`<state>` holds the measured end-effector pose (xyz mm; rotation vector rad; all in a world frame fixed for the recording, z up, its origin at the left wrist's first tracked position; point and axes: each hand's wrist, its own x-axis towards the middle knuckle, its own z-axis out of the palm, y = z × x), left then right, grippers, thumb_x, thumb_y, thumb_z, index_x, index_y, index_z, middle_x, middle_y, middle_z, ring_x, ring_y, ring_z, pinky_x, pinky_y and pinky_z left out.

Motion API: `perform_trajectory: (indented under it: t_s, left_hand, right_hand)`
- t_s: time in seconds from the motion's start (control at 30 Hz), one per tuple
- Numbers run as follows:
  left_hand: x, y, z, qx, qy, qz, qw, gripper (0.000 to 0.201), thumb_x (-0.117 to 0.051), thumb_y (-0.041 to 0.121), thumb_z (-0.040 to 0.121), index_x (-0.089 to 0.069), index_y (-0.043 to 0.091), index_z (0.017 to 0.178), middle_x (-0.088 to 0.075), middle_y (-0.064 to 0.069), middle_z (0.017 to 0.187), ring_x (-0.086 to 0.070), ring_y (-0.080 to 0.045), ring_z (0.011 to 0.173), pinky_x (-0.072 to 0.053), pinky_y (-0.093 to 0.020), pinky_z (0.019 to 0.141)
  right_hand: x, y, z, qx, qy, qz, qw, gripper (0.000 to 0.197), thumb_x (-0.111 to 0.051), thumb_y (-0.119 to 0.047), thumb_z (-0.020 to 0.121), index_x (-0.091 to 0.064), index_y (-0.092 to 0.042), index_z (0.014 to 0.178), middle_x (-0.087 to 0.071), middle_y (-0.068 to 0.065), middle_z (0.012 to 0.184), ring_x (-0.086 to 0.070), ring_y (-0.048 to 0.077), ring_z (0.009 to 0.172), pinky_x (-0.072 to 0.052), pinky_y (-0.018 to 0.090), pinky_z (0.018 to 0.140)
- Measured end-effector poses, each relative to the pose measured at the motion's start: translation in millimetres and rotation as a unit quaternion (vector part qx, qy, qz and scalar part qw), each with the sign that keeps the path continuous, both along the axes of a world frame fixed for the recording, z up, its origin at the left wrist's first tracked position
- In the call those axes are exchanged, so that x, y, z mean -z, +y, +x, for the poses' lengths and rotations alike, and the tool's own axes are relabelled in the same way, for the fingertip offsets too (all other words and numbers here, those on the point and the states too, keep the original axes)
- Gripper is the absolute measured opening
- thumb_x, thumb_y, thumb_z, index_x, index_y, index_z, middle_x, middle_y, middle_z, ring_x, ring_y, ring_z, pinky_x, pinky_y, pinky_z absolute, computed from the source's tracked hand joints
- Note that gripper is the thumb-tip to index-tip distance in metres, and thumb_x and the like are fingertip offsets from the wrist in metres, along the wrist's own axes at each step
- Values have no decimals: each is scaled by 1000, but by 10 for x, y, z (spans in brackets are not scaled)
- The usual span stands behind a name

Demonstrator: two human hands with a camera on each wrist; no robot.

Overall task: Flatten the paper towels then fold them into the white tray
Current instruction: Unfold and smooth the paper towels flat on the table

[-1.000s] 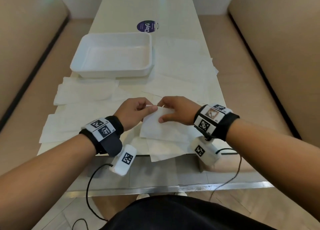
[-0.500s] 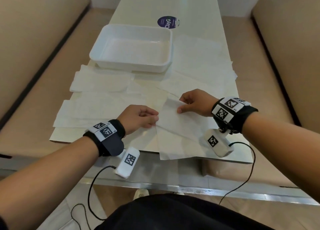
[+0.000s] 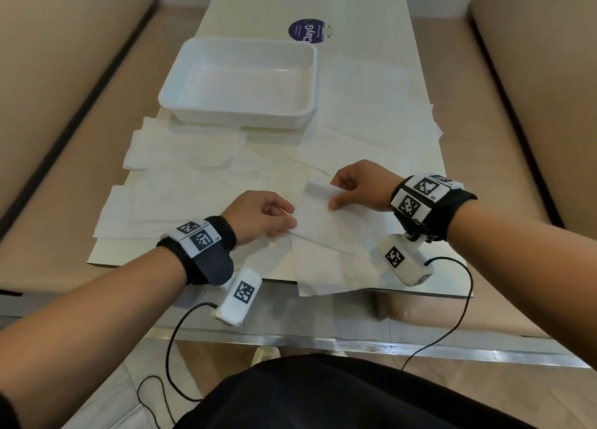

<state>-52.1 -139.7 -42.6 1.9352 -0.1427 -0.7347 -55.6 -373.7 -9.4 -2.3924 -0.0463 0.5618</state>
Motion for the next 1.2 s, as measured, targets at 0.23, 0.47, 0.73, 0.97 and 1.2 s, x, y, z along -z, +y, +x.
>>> perform_trajectory:
  t_s: [0.23, 0.47, 0.73, 0.97, 1.2]
  left_hand:
    - [-111, -194, 104, -7, -148, 66, 987, 49, -77, 47, 73, -59, 26, 113, -62, 13, 100, -59, -4, 88, -45, -17, 77]
    - [-173, -347, 241, 35, -150, 69, 986, 26, -71, 31, 85, -67, 6, 83, -67, -20, 83, -57, -19, 71, -51, -44, 73]
    - [-5, -206, 365, 1, -136, 116, 984, 29, -69, 33, 86, -67, 4, 82, -66, -19, 82, -62, -35, 79, -53, -49, 84]
    - [-9, -260, 381, -5, -126, 121, 985, 29, -69, 32, 86, -68, 3, 84, -66, -14, 82, -59, -24, 74, -53, -39, 77]
    - [-11, -245, 376, -20, -100, 103, 990, 31, -70, 29, 86, -67, -2, 84, -66, -13, 82, -59, -22, 74, -53, -38, 78]
  right_hand:
    - [-24, 19, 9, -12, 8, 10, 1000, 22, -79, -23, 76, -68, -14, 94, -67, 3, 86, -59, 15, 75, -49, 29, 75]
    - [-31, -11, 49, -17, 3, -5, 1000, 21, -79, -26, 76, -67, -18, 91, -62, -9, 74, -55, 5, 64, -43, 17, 61]
    - [46, -566, -96, 23, 28, -78, 996, 21, -79, -24, 76, -65, -20, 90, -64, -7, 80, -54, 2, 67, -38, 15, 60]
    - [87, -810, -219, 66, 48, -60, 995, 16, -78, -23, 77, -64, -19, 85, -72, -4, 73, -64, 2, 56, -48, 24, 68]
    - [105, -803, -248, 83, 47, -42, 995, 18, -78, -19, 76, -65, -17, 88, -70, -10, 66, -67, 9, 63, -48, 23, 68]
